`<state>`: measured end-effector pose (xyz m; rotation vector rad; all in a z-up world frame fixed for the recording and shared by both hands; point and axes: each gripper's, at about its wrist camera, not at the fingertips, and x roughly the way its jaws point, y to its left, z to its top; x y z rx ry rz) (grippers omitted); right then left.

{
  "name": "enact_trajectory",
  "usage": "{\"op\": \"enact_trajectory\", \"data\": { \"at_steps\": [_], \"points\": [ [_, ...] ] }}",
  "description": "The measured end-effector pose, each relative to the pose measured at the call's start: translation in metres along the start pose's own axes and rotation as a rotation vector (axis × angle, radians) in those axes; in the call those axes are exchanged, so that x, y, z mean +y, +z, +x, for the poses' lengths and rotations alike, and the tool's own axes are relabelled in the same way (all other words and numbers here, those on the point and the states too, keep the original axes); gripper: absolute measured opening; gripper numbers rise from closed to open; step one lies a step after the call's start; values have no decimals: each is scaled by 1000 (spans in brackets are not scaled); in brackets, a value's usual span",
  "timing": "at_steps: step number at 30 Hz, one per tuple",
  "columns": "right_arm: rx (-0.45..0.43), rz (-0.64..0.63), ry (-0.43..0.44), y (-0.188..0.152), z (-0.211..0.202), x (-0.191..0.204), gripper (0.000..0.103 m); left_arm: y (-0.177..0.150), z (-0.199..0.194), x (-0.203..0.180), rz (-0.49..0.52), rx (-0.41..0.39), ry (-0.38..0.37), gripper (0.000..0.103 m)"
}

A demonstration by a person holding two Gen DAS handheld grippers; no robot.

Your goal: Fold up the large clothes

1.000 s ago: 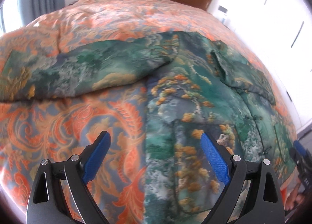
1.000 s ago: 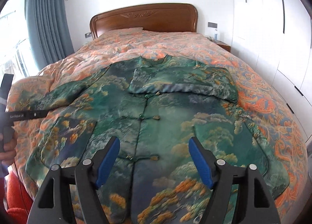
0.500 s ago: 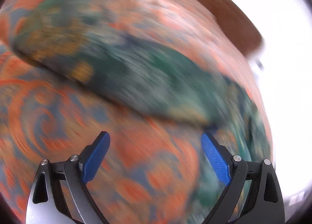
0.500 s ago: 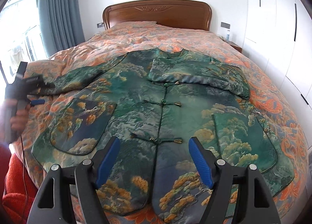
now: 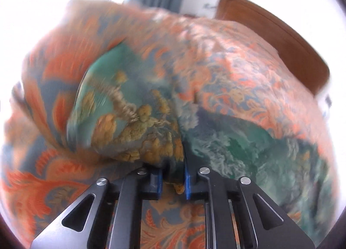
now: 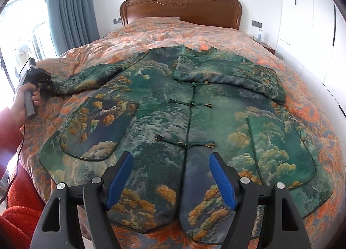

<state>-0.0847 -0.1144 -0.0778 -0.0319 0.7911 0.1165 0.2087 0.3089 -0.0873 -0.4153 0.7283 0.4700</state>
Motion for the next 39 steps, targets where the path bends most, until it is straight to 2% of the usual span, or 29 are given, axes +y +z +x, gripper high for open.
{"op": "enact_trajectory", "data": {
  "at_steps": [4, 6, 9, 11, 13, 16, 17, 18, 19, 21, 24, 26, 29, 31, 33, 36, 39],
  "points": [
    [-6, -11, 19, 2, 1, 6, 75, -16, -49, -75, 388, -207, 47, 13],
    [2, 9, 22, 2, 4, 3, 75, -39, -74, -119, 619, -321, 51, 13],
    [6, 45, 18, 2, 6, -3, 75, -90, -99, -179, 940, -430, 24, 13],
    [0, 59, 10, 2, 6, -8, 75, -135, -105, -208, 1139, -456, 2, 13],
    [-4, 68, 4, 2, 4, -13, 75, -167, -104, -225, 1257, -442, -25, 13],
    [-14, 82, -8, 3, 0, -23, 75, -214, -89, -239, 1408, -341, -69, 23],
    [-17, 86, -11, 3, -2, -26, 75, -222, -85, -239, 1432, -315, -75, 34],
    [-20, 93, -14, 4, -3, -30, 75, -229, -84, -237, 1448, -296, -87, 47],
    [-24, 101, -17, 4, -5, -35, 75, -234, -86, -235, 1451, -295, -98, 53],
    [-35, 116, -25, 7, -6, -44, 75, -234, -96, -233, 1417, -301, -130, 76],
    [-60, 110, -46, 16, -5, -50, 75, -218, -115, -219, 1309, -231, -244, 93],
    [-83, 113, -36, 31, 0, -51, 75, -203, -124, -206, 1222, -163, -312, 93],
    [-62, 179, 111, 62, 22, -50, 75, -195, -120, -186, 1116, -93, -369, 93],
    [20, 261, 294, 85, 55, -47, 75, -197, -123, -165, 1046, -58, -381, 93],
    [117, 335, 414, 99, 92, -39, 75, -189, -117, -150, 987, -36, -373, 93],
    [250, 429, 522, 111, 151, -24, 75, -183, -117, -131, 915, -22, -354, 93],
    [320, 548, 565, 115, 195, -17, 75, -172, -107, -120, 853, -5, -349, 93]
  ]
}}
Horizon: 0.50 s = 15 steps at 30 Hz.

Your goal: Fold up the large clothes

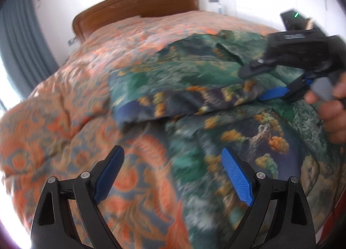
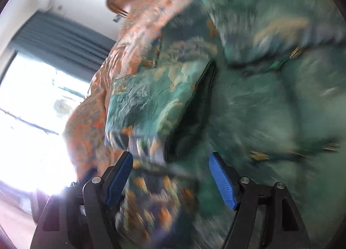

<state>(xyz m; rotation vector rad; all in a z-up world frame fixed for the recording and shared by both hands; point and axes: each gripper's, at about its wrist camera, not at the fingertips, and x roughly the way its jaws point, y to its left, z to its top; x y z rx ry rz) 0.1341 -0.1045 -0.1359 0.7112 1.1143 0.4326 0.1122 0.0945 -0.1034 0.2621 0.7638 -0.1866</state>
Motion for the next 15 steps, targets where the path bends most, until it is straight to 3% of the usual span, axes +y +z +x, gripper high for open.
{"op": "enact_trajectory", "data": {
  "at_steps": [3, 5, 8, 12, 15],
  "points": [
    [-53, 98, 34, 15, 19, -5, 70, -6, -2, 13, -52, 12, 12, 93],
    [-69, 80, 5, 24, 25, 2, 12, -8, -1, 22, -91, 23, 21, 93],
    [-108, -55, -72, 43, 15, 32, 12, -10, -3, 32, -147, 32, 23, 93],
    [-331, -348, -174, 66, -63, 87, 12, -5, -6, 39, -191, 23, 4, 93],
    [-454, -421, -241, 87, -120, 90, 12, 6, -4, 38, -210, 22, -21, 93]
  ]
}}
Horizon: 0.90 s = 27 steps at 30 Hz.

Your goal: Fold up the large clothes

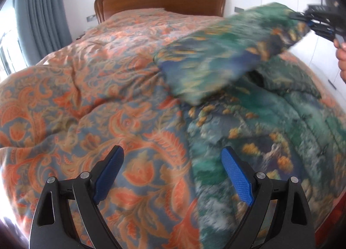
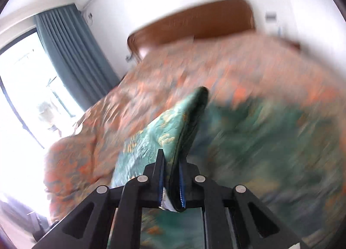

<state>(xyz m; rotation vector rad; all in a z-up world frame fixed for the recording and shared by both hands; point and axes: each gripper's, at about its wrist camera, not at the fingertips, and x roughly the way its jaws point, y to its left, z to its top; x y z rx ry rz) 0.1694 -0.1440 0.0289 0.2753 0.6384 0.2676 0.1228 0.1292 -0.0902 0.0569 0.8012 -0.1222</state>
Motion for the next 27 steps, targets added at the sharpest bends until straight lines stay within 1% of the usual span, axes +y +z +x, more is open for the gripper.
{"op": "enact_trajectory", "data": {
  "at_steps": [2, 3, 6, 7, 9, 10, 12, 14, 16, 17, 18, 20, 21, 22, 24, 26, 27],
  "points": [
    [-24, -18, -46, 14, -13, -19, 12, 9, 3, -6, -6, 4, -11, 93],
    [-26, -17, -83, 18, -20, -37, 12, 14, 7, -9, -5, 5, -14, 93],
    [-5, 8, -156, 15, -18, -77, 11, 31, 17, -20, 9, 18, -12, 93],
    [14, 20, -187, 9, -20, -97, 11, 38, 21, -23, 13, 21, -9, 93],
    [60, 51, -250, -11, -7, -131, 11, 55, 32, -30, 12, 34, 0, 93],
    [83, 72, -263, -19, 2, -143, 11, 64, 37, -32, 3, 41, 2, 93],
    [137, 138, -270, -39, 25, -166, 11, 83, 48, -38, -24, 54, -21, 93],
    [161, 169, -264, -54, 38, -175, 11, 102, 58, -47, -25, 58, -45, 93],
    [161, 169, -240, -62, 49, -172, 11, 118, 73, -64, 19, 69, -36, 93],
    [159, 154, -229, -65, 47, -171, 11, 125, 84, -73, 54, 81, -20, 93],
    [155, 130, -221, -64, 52, -166, 11, 132, 99, -81, 86, 93, 28, 93],
    [150, 86, -224, -59, 59, -155, 11, 138, 121, -81, 80, 109, 113, 93],
    [144, 60, -236, -54, 63, -149, 11, 141, 137, -73, 39, 126, 157, 93],
    [138, 43, -246, -54, 60, -150, 11, 141, 145, -67, 6, 141, 164, 93],
    [143, 21, -266, -48, 69, -147, 11, 135, 169, -45, -99, 205, 146, 94],
    [191, 22, -275, -51, 82, -152, 11, 124, 189, -30, -172, 271, 109, 96],
    [235, 24, -274, -57, 96, -156, 12, 118, 197, -25, -195, 297, 97, 99]
  ]
}}
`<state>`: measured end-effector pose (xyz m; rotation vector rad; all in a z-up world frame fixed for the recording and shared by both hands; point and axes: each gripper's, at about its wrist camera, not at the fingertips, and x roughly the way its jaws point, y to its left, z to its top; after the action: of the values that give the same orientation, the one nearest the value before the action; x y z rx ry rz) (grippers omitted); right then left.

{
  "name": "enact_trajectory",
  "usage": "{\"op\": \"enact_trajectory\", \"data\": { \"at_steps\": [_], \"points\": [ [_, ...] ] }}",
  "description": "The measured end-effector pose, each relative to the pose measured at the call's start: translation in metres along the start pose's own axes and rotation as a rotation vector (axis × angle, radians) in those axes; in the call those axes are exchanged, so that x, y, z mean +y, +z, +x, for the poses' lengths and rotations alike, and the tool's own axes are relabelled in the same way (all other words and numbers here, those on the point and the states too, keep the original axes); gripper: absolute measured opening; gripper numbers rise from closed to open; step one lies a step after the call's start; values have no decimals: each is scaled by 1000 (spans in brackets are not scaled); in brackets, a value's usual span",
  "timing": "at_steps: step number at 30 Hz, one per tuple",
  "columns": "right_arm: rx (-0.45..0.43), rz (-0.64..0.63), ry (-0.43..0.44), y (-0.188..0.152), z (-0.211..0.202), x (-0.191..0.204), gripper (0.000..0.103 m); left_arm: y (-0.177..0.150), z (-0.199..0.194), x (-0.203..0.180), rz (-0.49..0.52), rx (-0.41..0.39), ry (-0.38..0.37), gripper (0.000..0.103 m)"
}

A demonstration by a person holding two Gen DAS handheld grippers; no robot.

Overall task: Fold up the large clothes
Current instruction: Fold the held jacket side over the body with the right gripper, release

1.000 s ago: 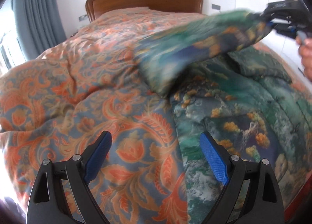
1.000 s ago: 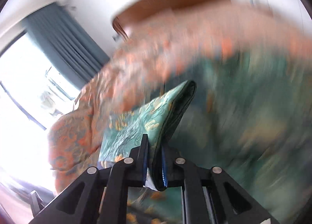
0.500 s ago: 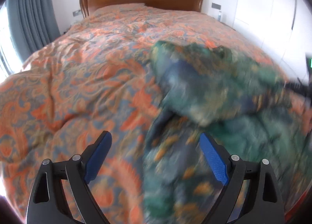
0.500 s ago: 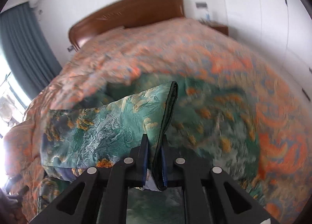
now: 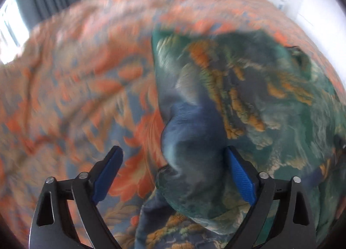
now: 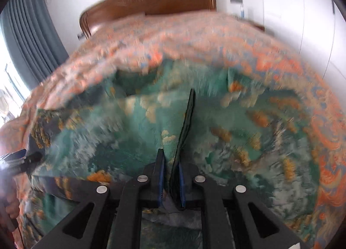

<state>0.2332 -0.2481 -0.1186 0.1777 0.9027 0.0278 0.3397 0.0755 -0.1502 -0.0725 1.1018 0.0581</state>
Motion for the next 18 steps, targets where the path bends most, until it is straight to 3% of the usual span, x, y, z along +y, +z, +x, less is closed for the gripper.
{"op": "enact_trajectory", "data": {
  "at_steps": [3, 7, 14, 18],
  "points": [
    [66, -7, -6, -8, 26, 0, 12, -3, 14, 6, 0, 20, -2, 103],
    [82, 15, -6, -11, 38, 0, 13, 3, 11, 7, 14, 31, -6, 103],
    [80, 14, -7, -14, 42, 1, 13, 31, -60, 2, 44, -135, -23, 100],
    [77, 20, -6, -13, 43, 0, 14, 61, -41, -2, 41, -132, 39, 100]
  ]
}}
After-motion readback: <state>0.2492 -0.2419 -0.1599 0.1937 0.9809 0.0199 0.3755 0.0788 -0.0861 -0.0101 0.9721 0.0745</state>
